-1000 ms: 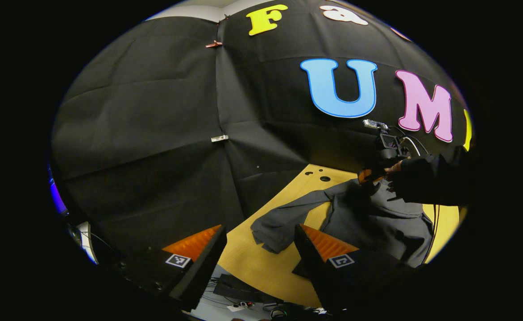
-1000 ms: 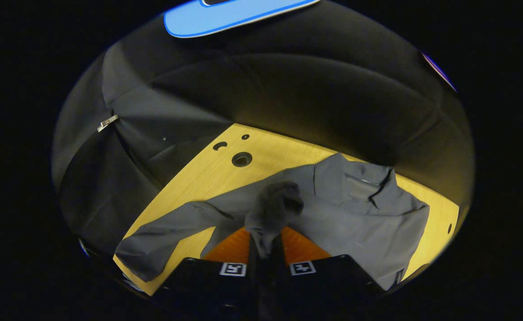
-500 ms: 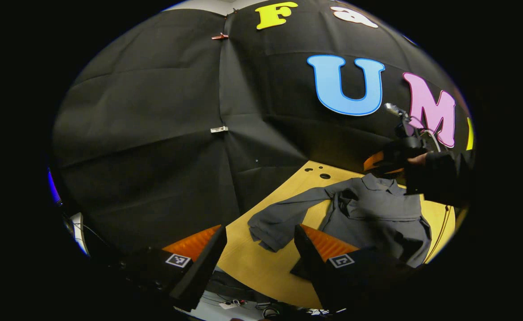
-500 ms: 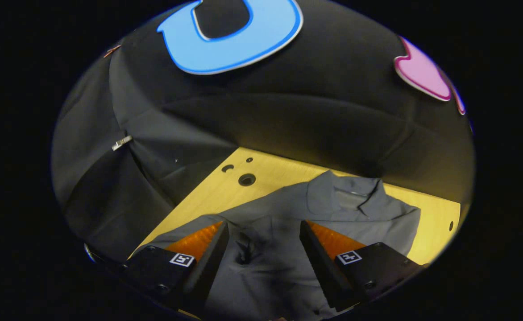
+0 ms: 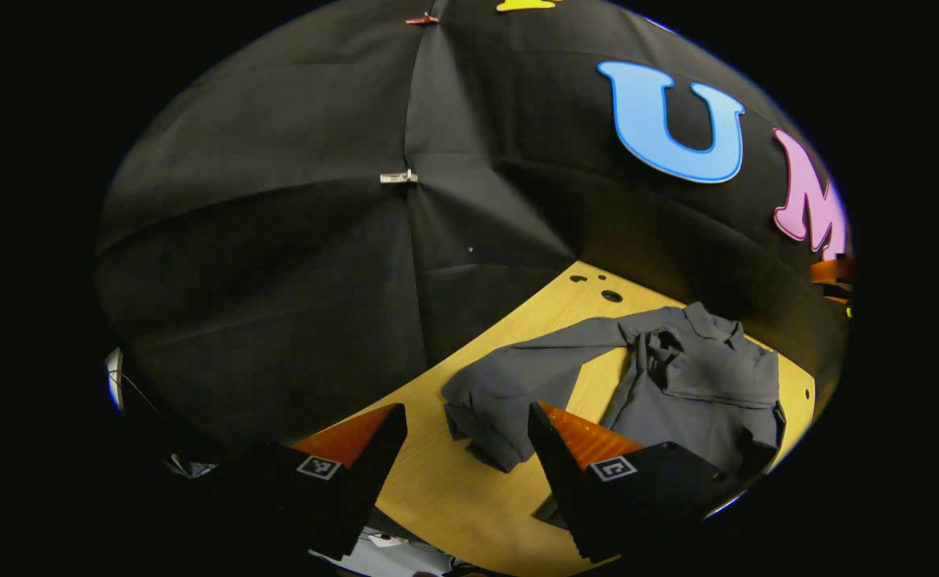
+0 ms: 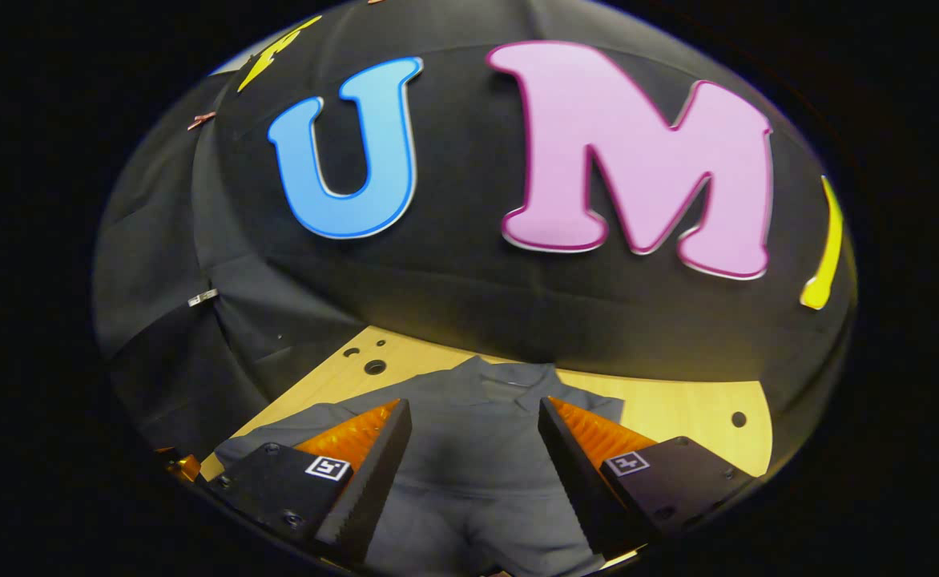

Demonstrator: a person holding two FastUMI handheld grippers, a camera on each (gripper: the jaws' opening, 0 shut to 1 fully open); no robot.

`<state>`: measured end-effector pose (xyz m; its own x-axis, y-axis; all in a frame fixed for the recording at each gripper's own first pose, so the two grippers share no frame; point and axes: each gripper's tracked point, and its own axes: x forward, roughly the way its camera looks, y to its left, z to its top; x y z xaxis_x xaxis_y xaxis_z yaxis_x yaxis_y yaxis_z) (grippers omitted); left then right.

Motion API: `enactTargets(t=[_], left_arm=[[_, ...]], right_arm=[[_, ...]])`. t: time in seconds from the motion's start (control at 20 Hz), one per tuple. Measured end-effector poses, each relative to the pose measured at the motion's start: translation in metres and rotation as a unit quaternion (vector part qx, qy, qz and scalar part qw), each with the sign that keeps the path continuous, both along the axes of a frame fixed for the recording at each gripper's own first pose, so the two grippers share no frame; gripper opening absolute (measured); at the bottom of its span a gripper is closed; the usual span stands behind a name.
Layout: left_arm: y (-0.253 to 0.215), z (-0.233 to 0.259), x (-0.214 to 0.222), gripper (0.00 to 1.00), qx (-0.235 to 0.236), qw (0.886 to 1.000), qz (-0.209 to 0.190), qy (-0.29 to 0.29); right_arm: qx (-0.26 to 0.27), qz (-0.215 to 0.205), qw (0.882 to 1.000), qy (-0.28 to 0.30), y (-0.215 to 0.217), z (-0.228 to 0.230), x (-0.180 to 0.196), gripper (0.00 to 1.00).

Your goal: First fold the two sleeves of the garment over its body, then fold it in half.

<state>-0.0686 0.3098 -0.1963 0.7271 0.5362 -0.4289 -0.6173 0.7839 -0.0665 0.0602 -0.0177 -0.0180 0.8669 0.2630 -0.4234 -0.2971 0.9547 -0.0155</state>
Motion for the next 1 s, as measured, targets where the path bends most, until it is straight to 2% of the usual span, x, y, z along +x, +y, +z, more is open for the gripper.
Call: enactTargets(t=[0.2,0.4,0.6,0.75,0.95,1.0], left_arm=[[0.009,-0.031,0.033,0.96,-0.041,0.999,-0.012,0.017],[0.020,-0.066,0.057,0.96,-0.065,0.996,0.003,0.053],[0.030,-0.082,0.074,0.96,-0.034,0.995,-0.008,0.095],[0.026,-0.101,0.082,0.96,-0.032,0.990,-0.014,0.135],[0.021,-0.111,0.083,0.88,-0.038,0.989,-0.010,0.140],[0.018,-0.112,0.086,0.80,-0.044,0.990,-0.012,0.134]], right_arm=[[-0.014,-0.043,0.999,-0.029,-0.054,0.024,-0.037,0.99],[-0.044,-0.069,0.996,-0.044,-0.092,0.032,-0.083,0.99],[-0.037,-0.104,0.994,-0.027,-0.121,0.029,-0.129,1.00],[-0.013,-0.131,0.991,-0.002,-0.140,0.018,-0.167,1.00],[-0.002,-0.170,0.985,0.015,-0.178,0.001,-0.193,1.00],[0.001,-0.181,0.983,0.015,-0.188,-0.001,-0.192,1.00]])
